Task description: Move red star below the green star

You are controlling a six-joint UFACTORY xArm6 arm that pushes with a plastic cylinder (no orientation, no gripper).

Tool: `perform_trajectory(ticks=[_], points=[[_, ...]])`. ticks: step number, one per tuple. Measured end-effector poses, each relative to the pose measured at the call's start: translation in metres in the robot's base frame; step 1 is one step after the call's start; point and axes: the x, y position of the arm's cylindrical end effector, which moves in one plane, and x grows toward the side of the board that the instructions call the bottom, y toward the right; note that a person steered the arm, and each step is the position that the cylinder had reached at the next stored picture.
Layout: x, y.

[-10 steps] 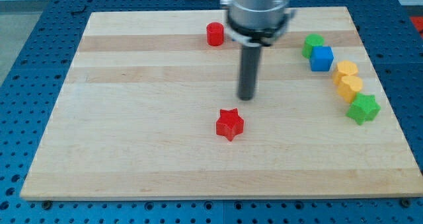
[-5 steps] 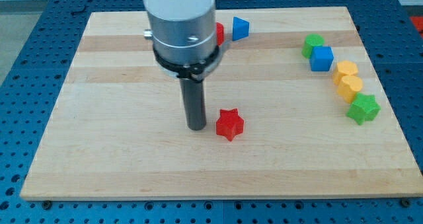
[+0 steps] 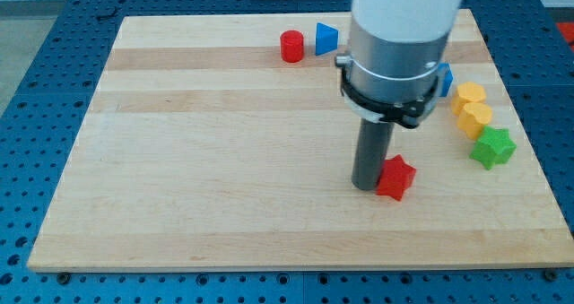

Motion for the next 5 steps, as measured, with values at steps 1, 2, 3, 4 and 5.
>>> perform_trajectory(ticks=[1,2,3,4,5], points=[[0.001,0.018],[0.001,0.031],[0.001,0.045],[0.001,0.059],[0.001,0.073]])
